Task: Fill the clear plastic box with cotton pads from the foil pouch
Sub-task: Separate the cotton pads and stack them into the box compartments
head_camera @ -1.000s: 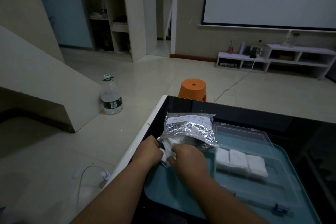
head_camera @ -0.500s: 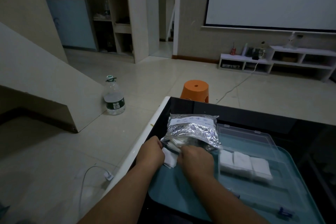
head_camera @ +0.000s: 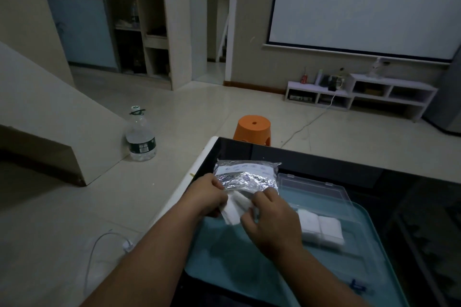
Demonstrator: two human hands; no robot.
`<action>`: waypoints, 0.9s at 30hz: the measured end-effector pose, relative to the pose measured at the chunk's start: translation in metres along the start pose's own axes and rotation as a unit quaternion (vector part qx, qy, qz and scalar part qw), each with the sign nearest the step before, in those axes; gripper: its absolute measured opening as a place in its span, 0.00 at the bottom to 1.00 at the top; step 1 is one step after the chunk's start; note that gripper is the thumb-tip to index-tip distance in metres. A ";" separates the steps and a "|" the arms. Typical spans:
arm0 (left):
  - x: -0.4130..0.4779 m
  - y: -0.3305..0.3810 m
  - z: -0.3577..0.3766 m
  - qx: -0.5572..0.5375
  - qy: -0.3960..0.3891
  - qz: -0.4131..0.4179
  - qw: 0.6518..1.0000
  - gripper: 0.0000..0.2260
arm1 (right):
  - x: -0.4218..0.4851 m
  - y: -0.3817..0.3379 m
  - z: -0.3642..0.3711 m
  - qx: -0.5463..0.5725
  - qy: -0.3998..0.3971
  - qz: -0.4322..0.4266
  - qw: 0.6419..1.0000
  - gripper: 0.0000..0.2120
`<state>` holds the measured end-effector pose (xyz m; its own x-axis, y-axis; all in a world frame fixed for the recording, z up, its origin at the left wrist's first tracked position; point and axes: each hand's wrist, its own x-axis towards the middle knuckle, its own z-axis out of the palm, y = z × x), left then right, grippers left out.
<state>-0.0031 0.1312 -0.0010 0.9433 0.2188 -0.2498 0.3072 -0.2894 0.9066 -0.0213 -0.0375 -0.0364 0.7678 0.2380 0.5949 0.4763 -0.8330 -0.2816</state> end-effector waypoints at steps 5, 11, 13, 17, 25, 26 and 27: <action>-0.006 0.018 0.030 -0.066 -0.029 0.021 0.997 0.11 | 0.008 0.034 -0.047 0.026 0.043 0.024 0.998 0.05; -0.010 0.036 0.072 -0.149 -0.074 0.021 0.986 0.11 | 0.003 0.068 -0.075 -0.001 0.021 0.040 0.999 0.09; -0.010 0.040 0.086 -0.166 -0.088 0.008 0.982 0.09 | -0.001 0.076 -0.076 -0.002 -0.001 0.010 1.000 0.08; -0.009 0.042 0.103 -0.184 -0.103 -0.007 0.978 0.07 | -0.005 0.087 -0.082 -0.002 -0.073 -0.001 0.997 0.06; -0.007 0.047 0.113 -0.310 -0.176 -0.034 0.934 0.05 | -0.007 0.100 -0.087 0.024 -0.142 0.039 0.989 0.06; -0.007 0.049 0.113 -0.333 -0.190 -0.042 0.923 0.09 | -0.006 0.101 -0.087 0.028 -0.139 0.047 0.989 0.06; -0.007 0.050 0.114 -0.340 -0.198 -0.040 0.918 0.13 | -0.004 0.100 -0.087 0.029 -0.134 0.051 0.989 0.06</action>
<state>0.0203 0.0090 0.0073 0.9343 -0.1812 -0.3069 0.3548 0.3914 0.8491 -0.0138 -0.1654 -0.0017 0.8959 0.2842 0.3414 0.4077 -0.8311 -0.3782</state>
